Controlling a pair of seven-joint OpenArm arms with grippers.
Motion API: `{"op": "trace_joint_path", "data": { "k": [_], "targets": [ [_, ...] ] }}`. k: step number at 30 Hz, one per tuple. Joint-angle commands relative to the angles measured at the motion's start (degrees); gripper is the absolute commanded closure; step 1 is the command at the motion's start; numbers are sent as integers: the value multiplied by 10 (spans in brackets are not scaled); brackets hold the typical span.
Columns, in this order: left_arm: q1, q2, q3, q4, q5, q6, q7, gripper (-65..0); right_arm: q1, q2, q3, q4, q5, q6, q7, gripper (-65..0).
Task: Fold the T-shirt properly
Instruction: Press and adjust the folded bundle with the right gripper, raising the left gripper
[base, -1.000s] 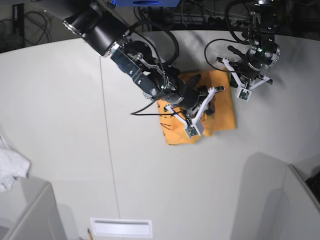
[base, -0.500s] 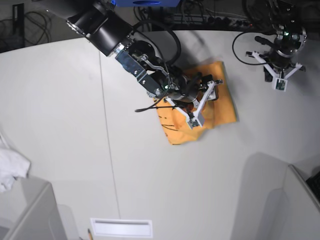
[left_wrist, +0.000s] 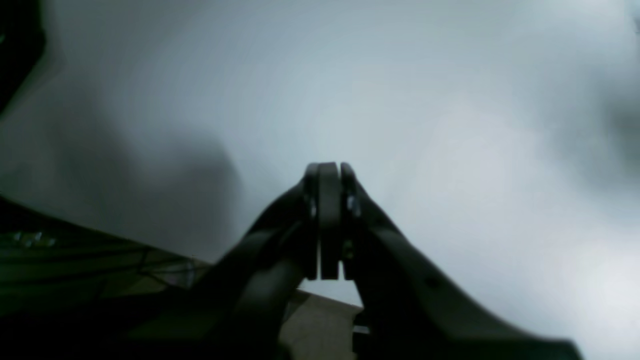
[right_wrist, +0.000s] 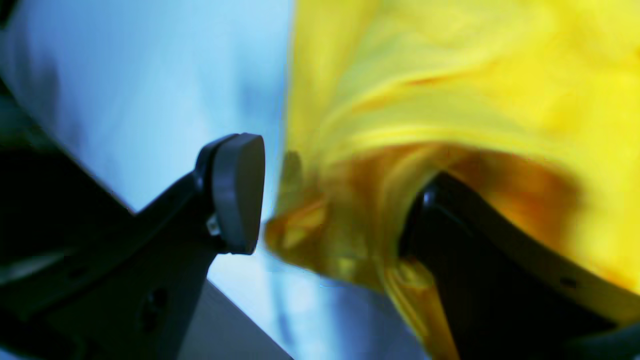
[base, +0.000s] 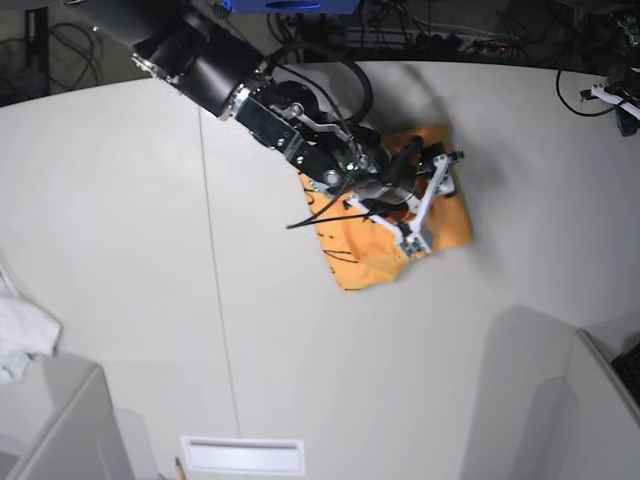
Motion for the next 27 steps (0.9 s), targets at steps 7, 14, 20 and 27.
{"op": "trace_joint_path", "data": {
  "k": [7, 14, 20, 27],
  "targets": [
    [2, -9, -4, -36, -6, 3, -10, 0, 15, -37, -47, -1, -20, 7, 7, -354],
    [0, -10, -5, -54, -5, 3, -10, 0, 75, -50, -149, 10, -15, 9, 13, -354],
    [-15, -13, -6, -54, -4, 3, -10, 0, 89, -29, -145, 162, -20, 13, -33, -354],
    [-12, -18, -7, -54, -5, 3, -10, 0, 85, 25, -33, 240, -15, -39, -167, 0]
  ]
}}
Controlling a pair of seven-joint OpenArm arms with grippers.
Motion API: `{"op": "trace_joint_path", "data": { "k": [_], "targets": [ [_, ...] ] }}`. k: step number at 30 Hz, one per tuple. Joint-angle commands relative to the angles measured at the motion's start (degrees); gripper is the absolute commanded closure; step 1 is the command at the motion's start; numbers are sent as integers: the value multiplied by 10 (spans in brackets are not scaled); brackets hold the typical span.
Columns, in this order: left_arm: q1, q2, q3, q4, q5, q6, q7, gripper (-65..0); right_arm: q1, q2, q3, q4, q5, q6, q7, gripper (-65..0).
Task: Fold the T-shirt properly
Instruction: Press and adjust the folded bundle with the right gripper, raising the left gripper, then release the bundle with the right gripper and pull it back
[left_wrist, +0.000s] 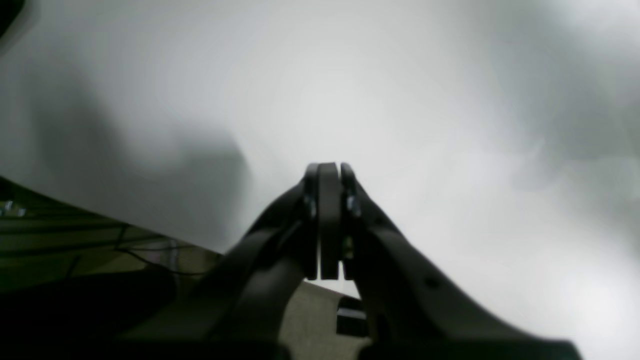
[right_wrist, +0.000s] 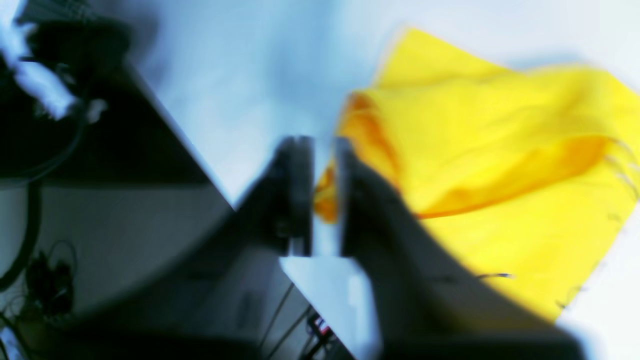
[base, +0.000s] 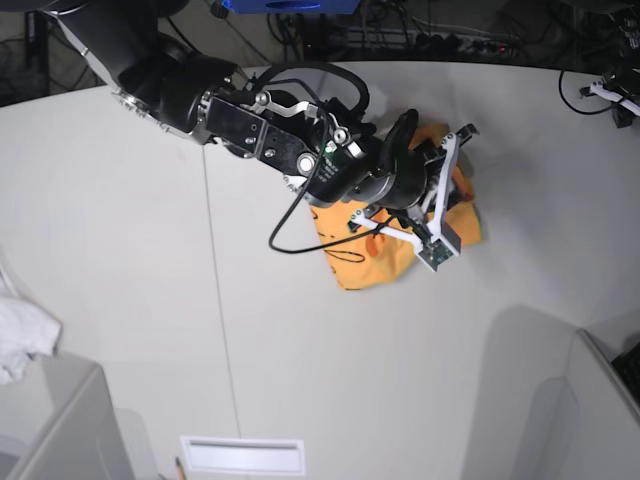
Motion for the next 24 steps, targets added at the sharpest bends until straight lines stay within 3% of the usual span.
{"op": "trace_joint_path", "data": {
  "k": [1, 9, 16, 24],
  "targets": [
    [5, -11, -6, 8, -4, 3, -11, 0, -2, -12, 12, 9, 8, 5, 6, 0],
    [6, -8, -6, 8, -4, 3, -11, 0, -12, -1, 56, -104, 6, 5, 8, 0],
    [15, -8, -29, 8, -5, 3, -11, 0, -7, -3, 54, -216, 4, 5, 77, 0],
    [21, -10, -67, 8, -5, 2, -11, 0, -13, 0, 53, -231, 4, 5, 72, 0]
  ]
}}
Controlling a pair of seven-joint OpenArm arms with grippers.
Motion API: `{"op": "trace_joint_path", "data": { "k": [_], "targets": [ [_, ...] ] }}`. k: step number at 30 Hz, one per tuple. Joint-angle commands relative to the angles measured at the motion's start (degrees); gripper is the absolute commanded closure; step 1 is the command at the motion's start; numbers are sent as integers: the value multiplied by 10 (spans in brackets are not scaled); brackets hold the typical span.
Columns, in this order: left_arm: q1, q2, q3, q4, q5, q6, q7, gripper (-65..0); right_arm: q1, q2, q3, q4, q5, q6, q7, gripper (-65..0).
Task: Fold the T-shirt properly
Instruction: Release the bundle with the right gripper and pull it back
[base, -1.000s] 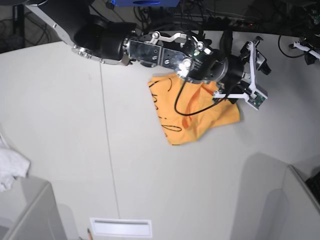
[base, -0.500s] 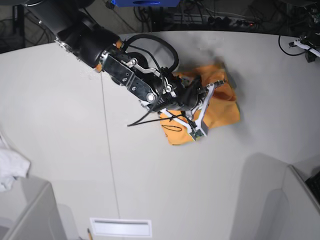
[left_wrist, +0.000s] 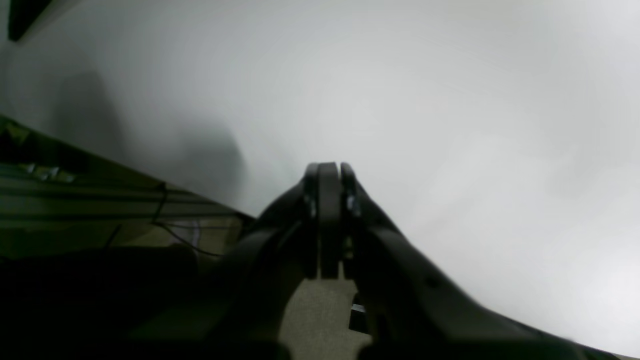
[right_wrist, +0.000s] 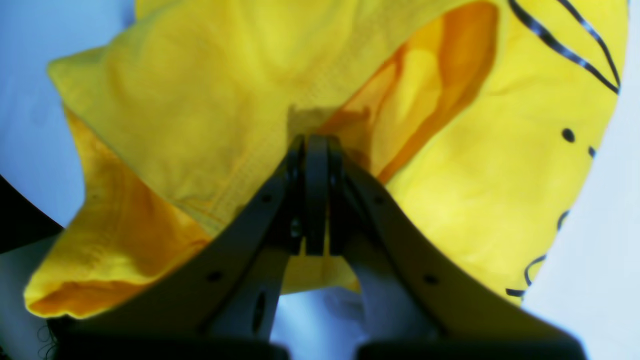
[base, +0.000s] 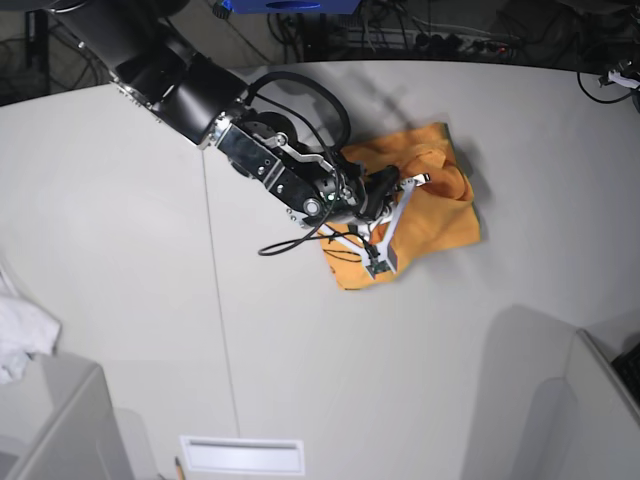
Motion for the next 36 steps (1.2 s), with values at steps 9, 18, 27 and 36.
{"op": "trace_joint_path", "data": {
  "k": [9, 18, 27, 36],
  "targets": [
    [6, -7, -1, 9, -5, 3, -11, 0, -13, -41, 1, -5, 2, 2, -33, 0],
    [6, -7, -5, 10, -5, 3, -11, 0, 3, -85, 1, -78, 6, 51, 56, 0],
    [2, -7, -3, 10, -5, 3, -11, 0, 13, -90, 1, -124, 8, 79, 217, 0],
    [-1, -9, 0, 9, -5, 3, -11, 0, 42, -91, -61, -124, 201, 80, 380, 0]
  ]
}}
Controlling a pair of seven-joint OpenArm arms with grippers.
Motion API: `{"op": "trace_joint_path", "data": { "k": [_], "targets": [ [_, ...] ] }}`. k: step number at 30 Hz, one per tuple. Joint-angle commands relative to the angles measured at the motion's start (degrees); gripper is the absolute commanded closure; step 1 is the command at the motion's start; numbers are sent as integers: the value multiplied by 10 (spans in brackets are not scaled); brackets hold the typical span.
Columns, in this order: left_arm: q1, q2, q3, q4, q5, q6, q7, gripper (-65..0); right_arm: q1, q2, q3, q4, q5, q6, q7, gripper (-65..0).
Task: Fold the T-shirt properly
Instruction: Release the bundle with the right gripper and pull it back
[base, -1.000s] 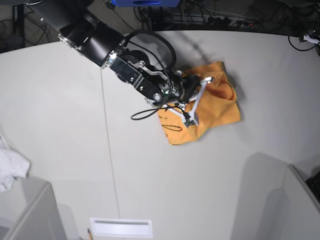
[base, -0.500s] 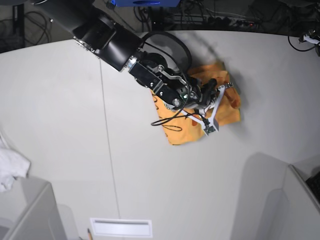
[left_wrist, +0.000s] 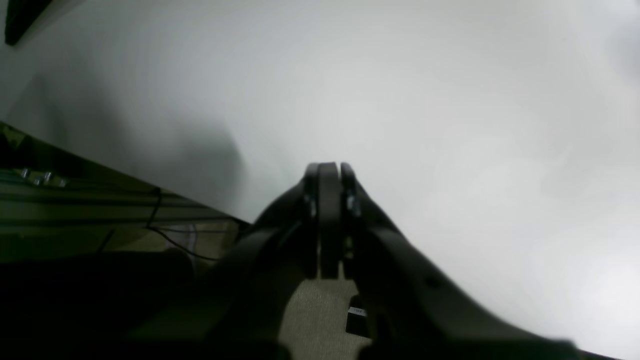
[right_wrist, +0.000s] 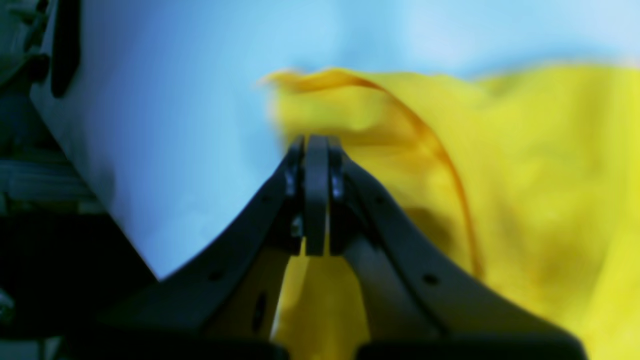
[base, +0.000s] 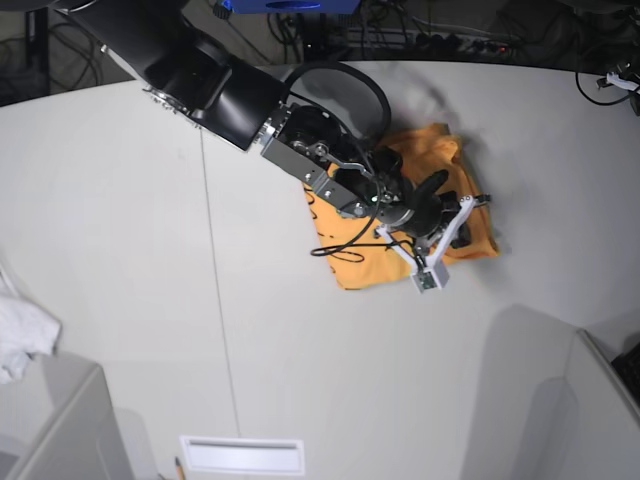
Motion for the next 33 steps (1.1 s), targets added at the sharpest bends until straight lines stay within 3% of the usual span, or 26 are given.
{"op": "trace_joint_path", "data": {
  "k": [1, 4, 7, 10, 14, 21, 25, 28, 33],
  "targets": [
    [5, -11, -4, 9, -5, 3, -11, 0, 17, -12, -15, 11, 5, 8, 36, 0],
    [5, -12, -3, 10, -5, 3, -11, 0, 25, -8, -48, 27, 2, 7, 60, 0],
    [3, -12, -3, 11, -5, 3, -11, 0, 56, 26, -66, 54, -9, 2, -27, 0],
    [-7, -12, -3, 9, -5, 3, -11, 0, 38, 40, -58, 76, -12, 2, -117, 0],
    [-7, -11, -3, 10, -5, 3, -11, 0, 4, 49, -55, 82, -13, 2, -159, 0],
    [-8, -11, -3, 11, -6, 3, -11, 0, -37, 47, -57, 95, -14, 2, -221, 0],
    [-7, -10, -3, 13, -6, 1, -11, 0, -39, 38, -57, 107, -61, 2, -254, 0],
    [-9, -8, -3, 14, -7, -27, -10, 0, -49, 20, -57, 95, -86, 5, -274, 0],
    [-62, -7, -5, 14, -7, -73, 103, 0, -50, 9, -56, 89, -86, 7, -281, 0]
  ]
}}
